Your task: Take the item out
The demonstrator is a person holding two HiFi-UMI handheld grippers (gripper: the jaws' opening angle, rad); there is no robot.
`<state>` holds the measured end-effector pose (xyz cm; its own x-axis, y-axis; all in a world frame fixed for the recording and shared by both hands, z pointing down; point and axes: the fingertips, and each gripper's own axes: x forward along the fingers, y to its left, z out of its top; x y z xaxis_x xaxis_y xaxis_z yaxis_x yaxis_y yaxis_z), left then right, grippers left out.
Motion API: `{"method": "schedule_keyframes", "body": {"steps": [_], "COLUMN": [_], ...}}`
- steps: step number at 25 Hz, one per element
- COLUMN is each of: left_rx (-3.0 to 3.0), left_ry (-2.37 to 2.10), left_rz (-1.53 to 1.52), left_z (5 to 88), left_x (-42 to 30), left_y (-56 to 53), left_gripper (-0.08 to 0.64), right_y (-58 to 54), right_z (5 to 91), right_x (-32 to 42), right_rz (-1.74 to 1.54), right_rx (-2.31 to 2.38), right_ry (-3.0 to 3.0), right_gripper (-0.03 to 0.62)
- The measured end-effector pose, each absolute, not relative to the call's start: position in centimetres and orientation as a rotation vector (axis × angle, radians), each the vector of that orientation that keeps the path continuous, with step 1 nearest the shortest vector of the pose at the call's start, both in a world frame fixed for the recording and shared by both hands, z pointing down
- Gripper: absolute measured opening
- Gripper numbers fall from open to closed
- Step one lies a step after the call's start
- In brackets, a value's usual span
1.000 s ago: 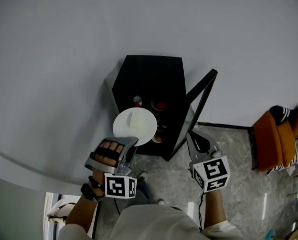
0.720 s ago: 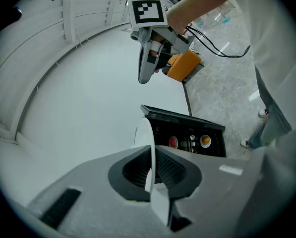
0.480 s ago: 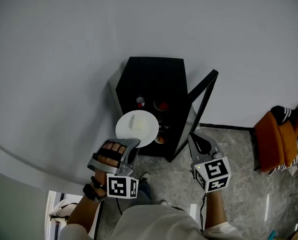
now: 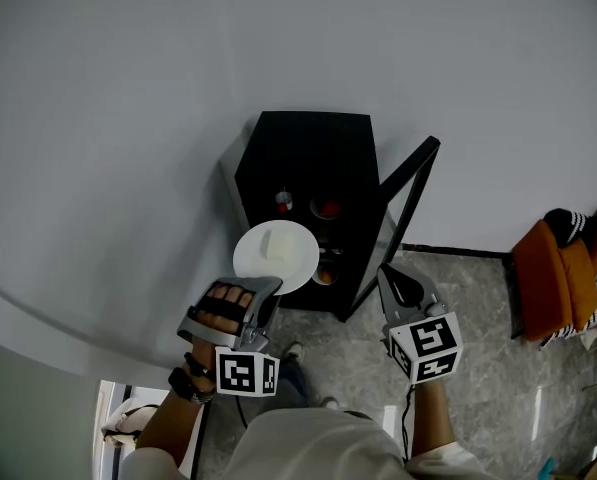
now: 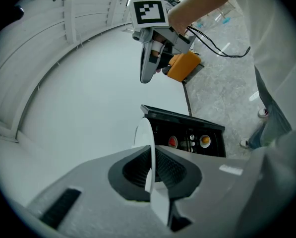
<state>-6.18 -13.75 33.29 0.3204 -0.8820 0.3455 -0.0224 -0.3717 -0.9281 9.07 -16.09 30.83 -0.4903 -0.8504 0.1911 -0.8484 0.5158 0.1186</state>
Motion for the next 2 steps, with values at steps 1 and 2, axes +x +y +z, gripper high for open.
{"method": "schedule_keyframes", "body": {"steps": [1,2], "left_rx": [-1.674,-1.676], "left_ry": [0.826,0.825], "left_rz": [-1.181,-1.180], "left_z": [33.28,33.28], "left_x": [-6.10,-6.01], "left_y": [-14.05,-14.34], "left_gripper": [0.020,0.020], "right_y": [-16.40,-16.69], "right_z": [30.83,30.84], "right_x": [9.15,9.23], "right_rz": [-0.010,-0.008], "right_rx": [1.444,1.444], "right_ry": [-2.531,-2.530], "right_gripper": [0.006,0.006]}}
